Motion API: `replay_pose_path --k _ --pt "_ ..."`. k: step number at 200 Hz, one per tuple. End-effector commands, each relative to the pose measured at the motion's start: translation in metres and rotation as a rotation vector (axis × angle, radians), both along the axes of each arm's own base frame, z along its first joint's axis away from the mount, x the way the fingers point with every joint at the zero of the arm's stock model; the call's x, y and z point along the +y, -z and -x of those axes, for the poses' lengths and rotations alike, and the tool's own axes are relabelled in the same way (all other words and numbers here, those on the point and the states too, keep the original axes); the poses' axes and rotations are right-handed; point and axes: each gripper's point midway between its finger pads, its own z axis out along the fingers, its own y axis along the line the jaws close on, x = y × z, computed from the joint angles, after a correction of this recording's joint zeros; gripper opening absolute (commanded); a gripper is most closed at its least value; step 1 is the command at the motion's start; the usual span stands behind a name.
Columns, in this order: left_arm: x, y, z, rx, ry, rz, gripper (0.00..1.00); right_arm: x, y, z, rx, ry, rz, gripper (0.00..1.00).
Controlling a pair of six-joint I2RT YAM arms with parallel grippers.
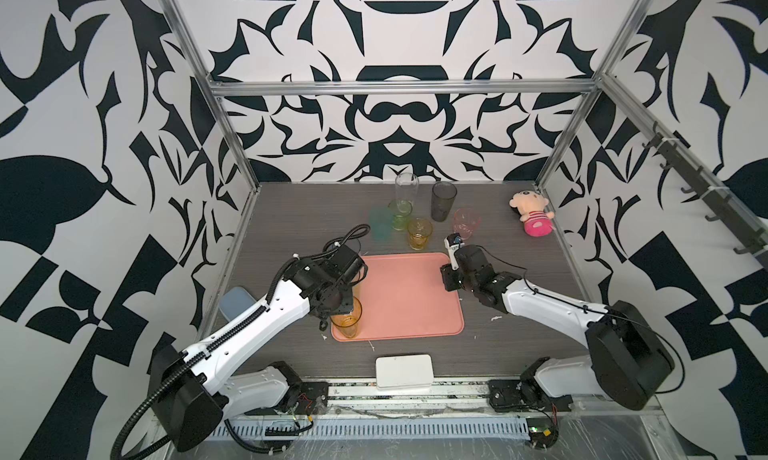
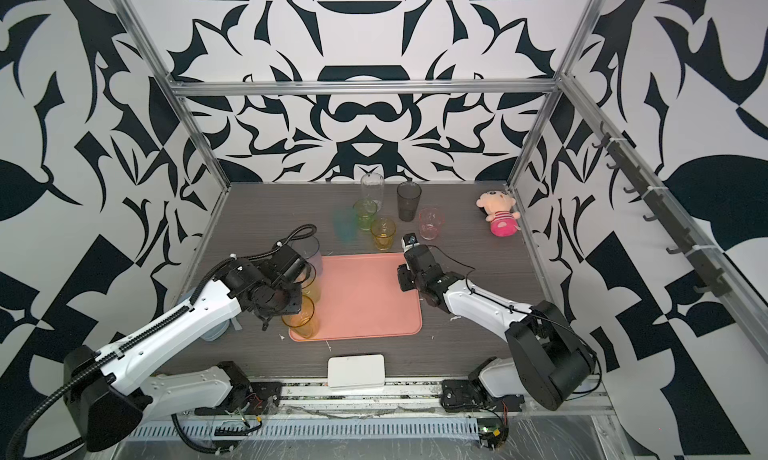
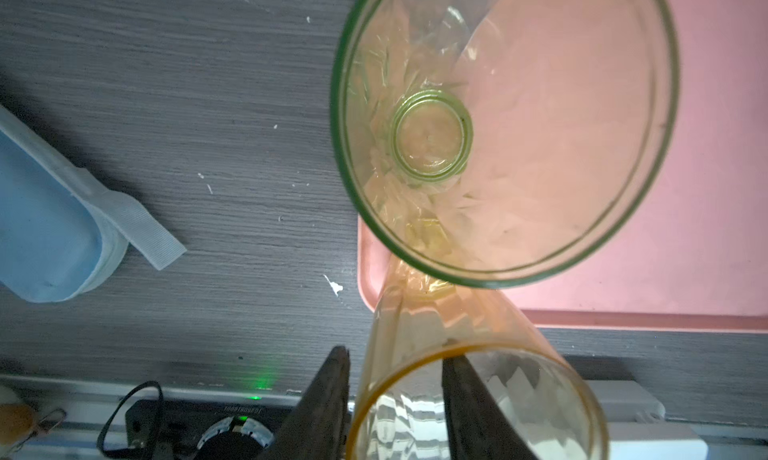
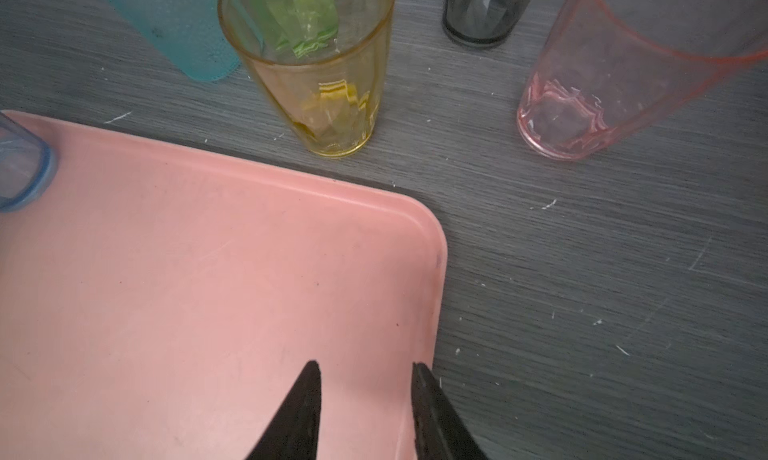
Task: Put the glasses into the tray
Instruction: 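Lower the yellow cup onto the tray beside the green cup, open left gripper, then lift left gripper away while right gripper rises toward the remaining cups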
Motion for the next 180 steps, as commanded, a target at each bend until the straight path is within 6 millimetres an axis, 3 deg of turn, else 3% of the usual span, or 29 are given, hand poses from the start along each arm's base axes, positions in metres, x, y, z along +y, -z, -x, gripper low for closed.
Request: replay_pose_path --k 1,35,69,98,132,153,172,180 --pt "-0.001 -0.02 -0.005 -0.052 -0.003 0.017 0.44 0.002 -0.018 -0.006 -0.05 0.004 -0.007 0.4" --pt "0.003 -0.038 -0.017 -0.135 0.004 -0.002 0.5 0.003 -0.023 -0.002 -0.048 -0.002 -0.034 0.4" --pt "0.007 -0.065 -0.033 -0.241 0.007 -0.027 0.56 0.01 -0.04 0.001 -0.045 -0.035 -0.058 0.4" --pt "0.024 -0.089 -0.046 -0.349 -0.027 -0.098 0.68 0.012 -0.062 -0.001 -0.036 -0.048 -0.044 0.4" --pt "0.038 -0.11 -0.047 -0.451 -0.037 -0.097 0.8 0.025 -0.093 0.001 -0.005 -0.074 -0.109 0.4" --pt "0.045 -0.116 -0.043 -0.499 -0.033 -0.077 0.84 0.033 -0.115 0.001 0.018 -0.058 -0.148 0.4" --pt "0.054 -0.118 -0.04 -0.542 -0.038 -0.076 0.99 0.041 -0.135 -0.001 0.024 -0.044 -0.178 0.4" --pt "0.058 -0.119 -0.038 -0.559 -0.04 -0.083 0.99 0.045 -0.143 -0.002 0.02 -0.038 -0.191 0.4"
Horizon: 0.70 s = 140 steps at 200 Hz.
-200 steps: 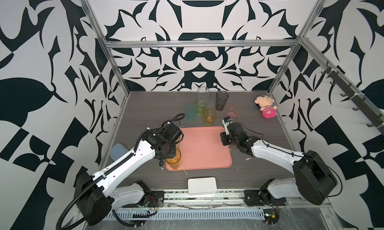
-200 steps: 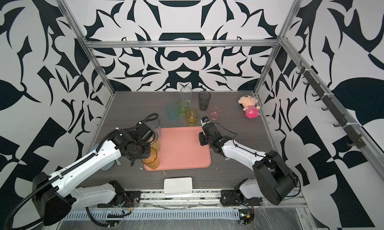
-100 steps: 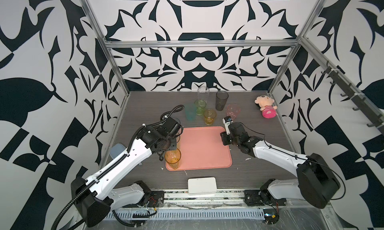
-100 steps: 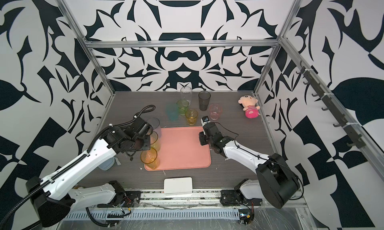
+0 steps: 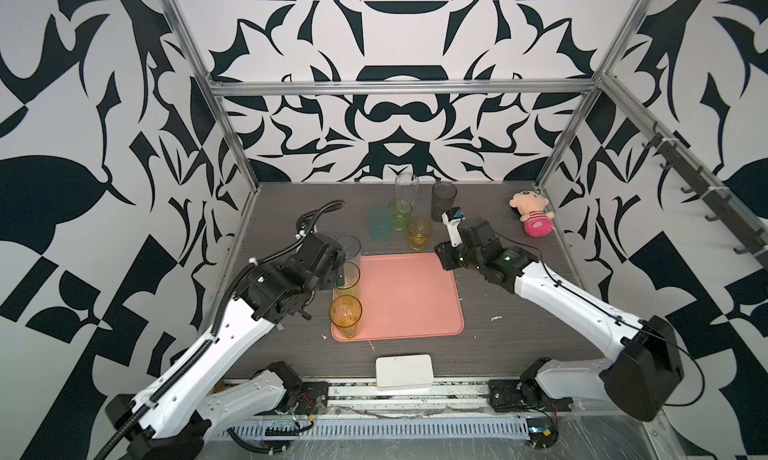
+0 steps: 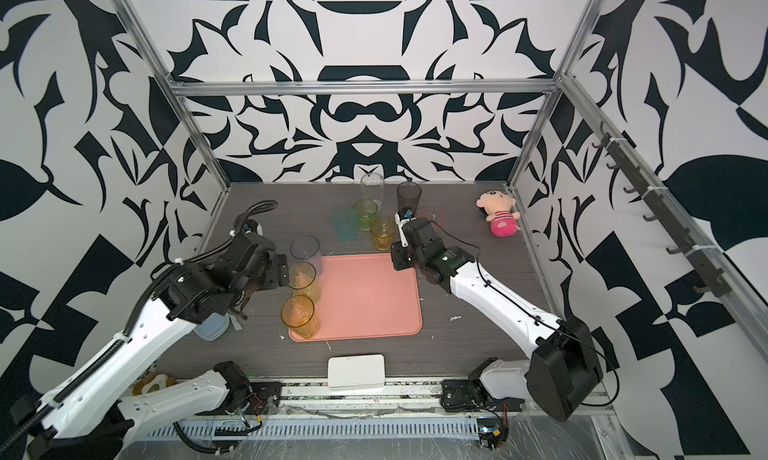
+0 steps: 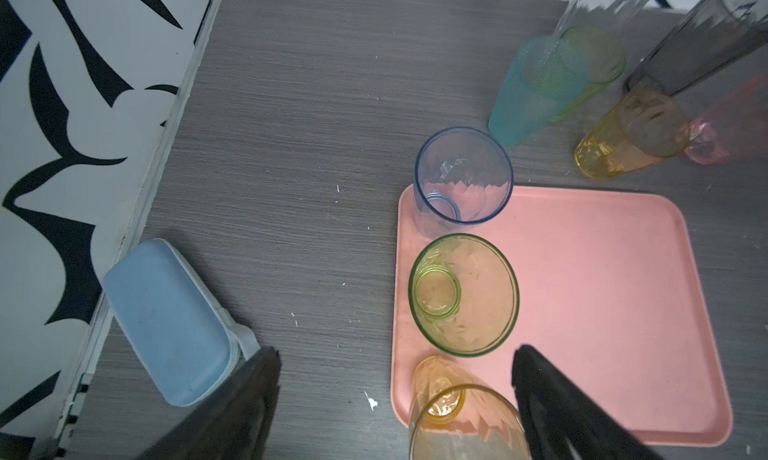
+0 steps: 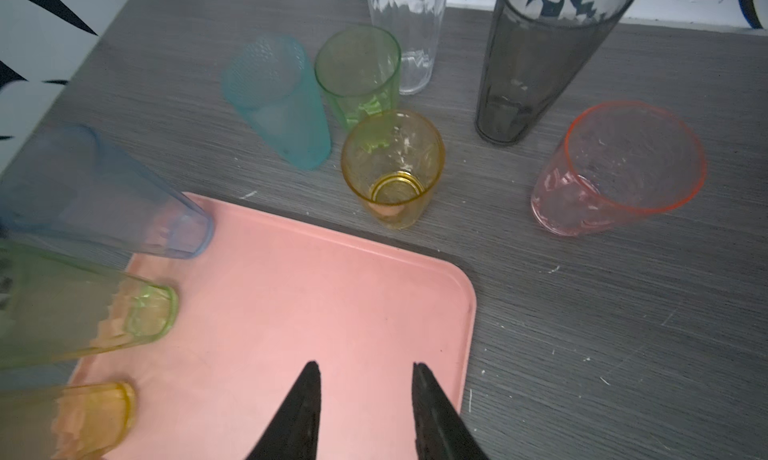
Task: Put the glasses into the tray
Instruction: 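Lift left gripper away while right gripper rises toward the remaining cups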
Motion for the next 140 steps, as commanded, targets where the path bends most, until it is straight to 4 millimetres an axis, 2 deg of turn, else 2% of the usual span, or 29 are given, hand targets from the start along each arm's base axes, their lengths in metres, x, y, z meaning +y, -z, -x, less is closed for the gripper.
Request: replay_pose_path --k 1,26,46,77,108,140 --pt "0.017 0.0 0.003 -0.049 -0.021 -0.048 0.99 0.01 -0.026 0.004 0.027 0.017 -0.055 0.4" --pt "0.026 -0.002 0.004 -0.089 -0.006 -0.09 1.0 0.021 -0.048 -0.002 0.02 0.042 -0.092 0.4" --pt "0.034 0.002 0.0 -0.096 -0.025 -0.136 1.0 0.024 -0.056 -0.011 0.039 0.089 -0.097 0.4" --pt "0.038 0.018 -0.006 -0.076 -0.049 -0.176 0.99 0.025 -0.068 -0.027 0.029 0.148 -0.088 0.41" --pt "0.044 0.02 -0.004 -0.058 -0.073 -0.199 0.99 0.029 -0.083 -0.044 -0.013 0.18 -0.089 0.43" --pt "0.048 0.017 0.002 -0.081 -0.07 -0.18 0.99 0.024 -0.097 -0.067 -0.081 0.26 -0.06 0.44"
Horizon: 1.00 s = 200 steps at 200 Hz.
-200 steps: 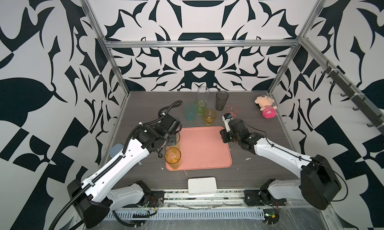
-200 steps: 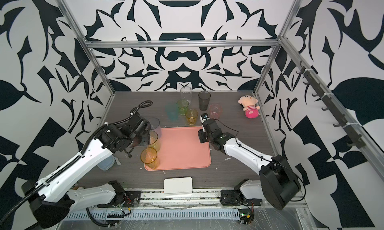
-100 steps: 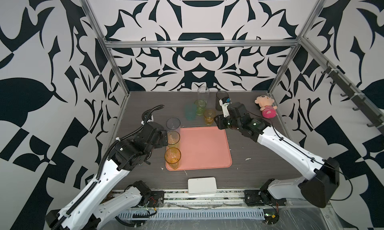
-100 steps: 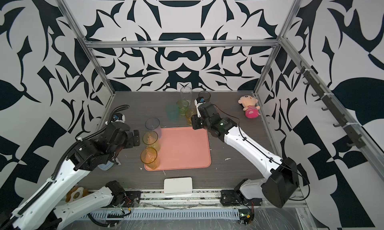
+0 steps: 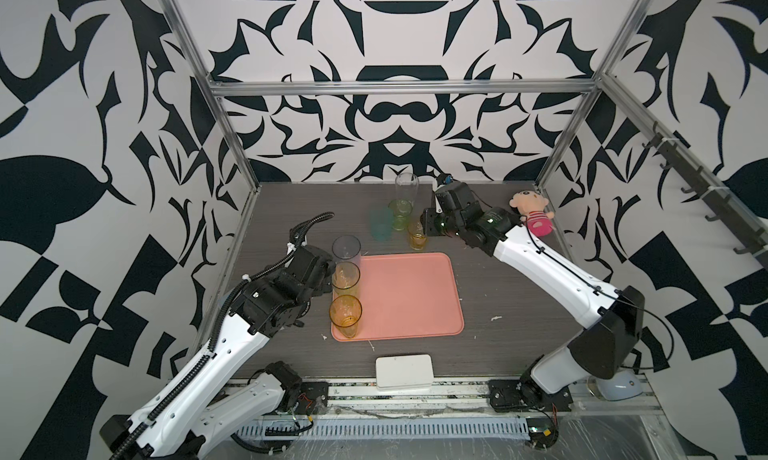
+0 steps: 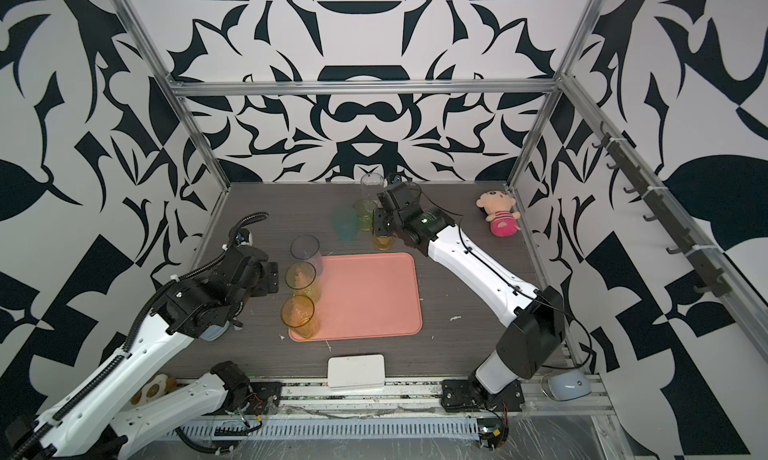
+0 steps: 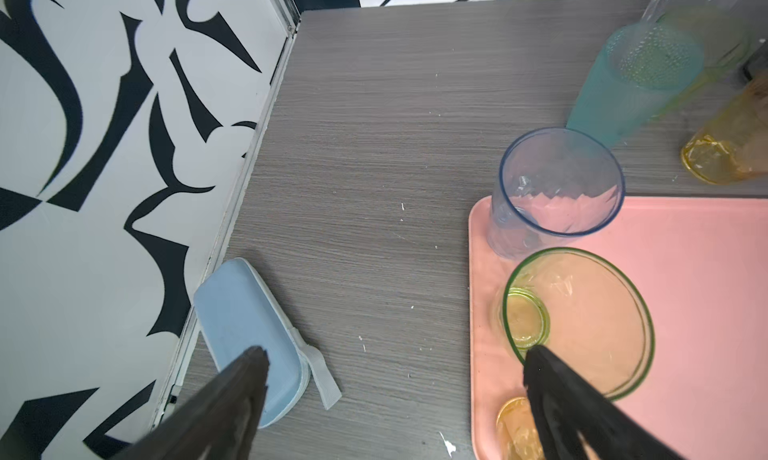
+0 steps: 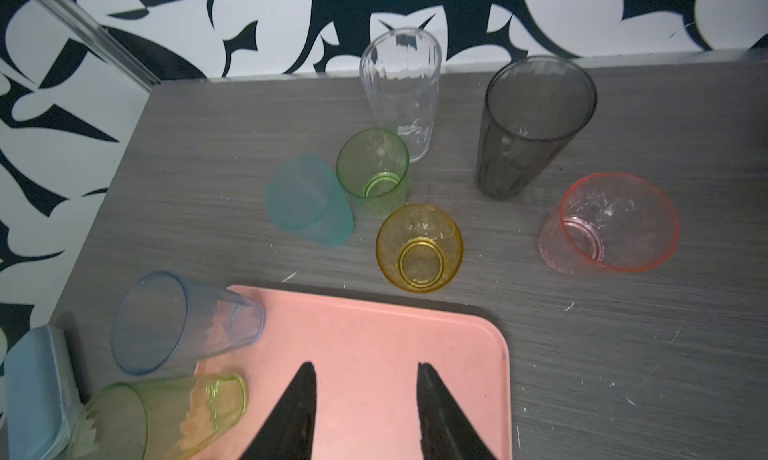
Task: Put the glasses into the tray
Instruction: 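Lift left gripper away while right gripper rises toward the remaining cups, then move right gripper over the clear cup beyond the tray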
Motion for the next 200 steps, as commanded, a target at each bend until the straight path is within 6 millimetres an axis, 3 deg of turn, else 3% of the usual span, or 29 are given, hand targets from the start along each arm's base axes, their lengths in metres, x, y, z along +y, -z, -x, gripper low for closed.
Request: replay_pose_path --k 1,87,200 --pt "0.01 -0.004 0.006 -0.027 -0.018 -0.005 0.99 -0.008 -0.035 -0.016 -0.096 0.086 -0.008 0.44" --pt "0.008 -0.005 0.008 -0.04 0.001 0.022 0.99 0.003 -0.044 -0.069 -0.175 0.14 0.063 0.47" --pt "0.01 -0.004 0.007 -0.033 -0.015 0.008 1.0 0.004 -0.011 -0.134 -0.092 0.173 0.08 0.49"
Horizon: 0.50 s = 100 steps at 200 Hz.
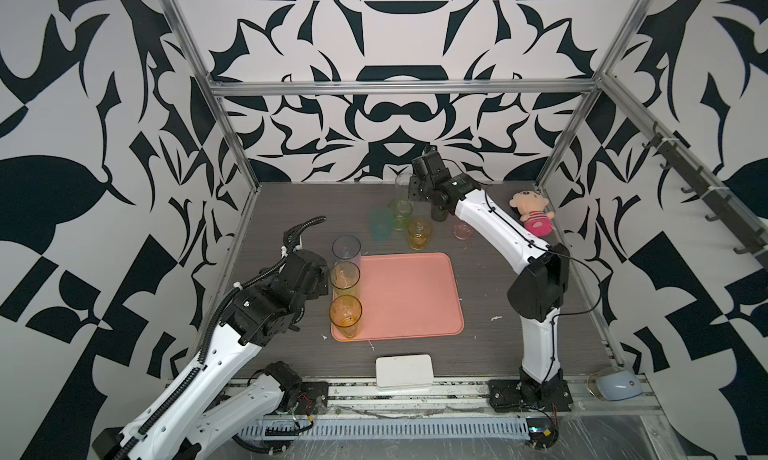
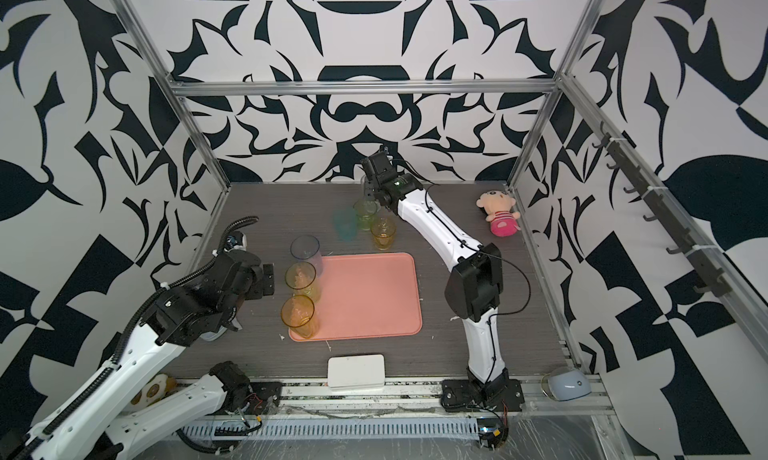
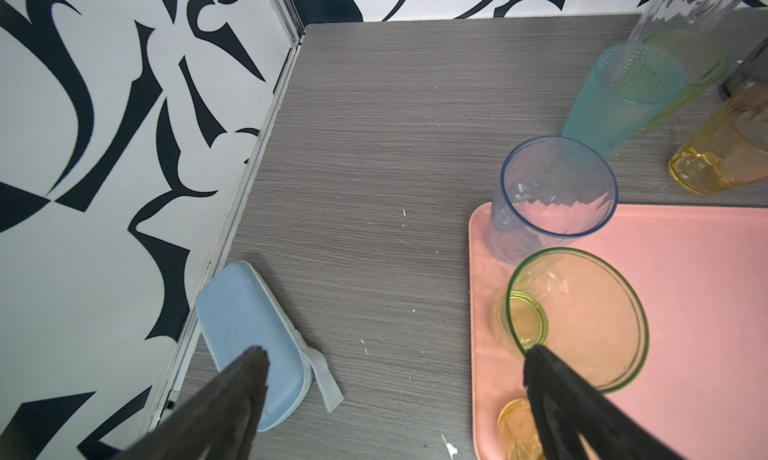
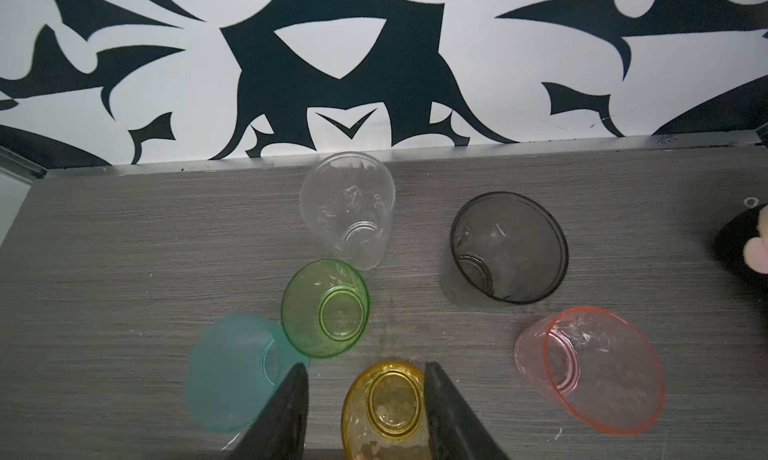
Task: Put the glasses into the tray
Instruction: 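Move right gripper over the clear cup beyond the tray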
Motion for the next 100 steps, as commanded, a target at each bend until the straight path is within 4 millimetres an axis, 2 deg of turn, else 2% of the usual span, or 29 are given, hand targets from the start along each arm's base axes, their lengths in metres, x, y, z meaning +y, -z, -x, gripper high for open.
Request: replay_pose_path --k 1,100 --pt "0.005 0.0 0.002 -0.004 -0.019 -0.006 1.0 -0.003 -0.024 -0.008 -0.041 0.002 -0.027 0.49" --pt "0.004 -0.001 0.002 -0.008 -0.016 0.007 0.99 -0.001 -0.001 -0.052 -0.009 0.001 -0.063 0.49"
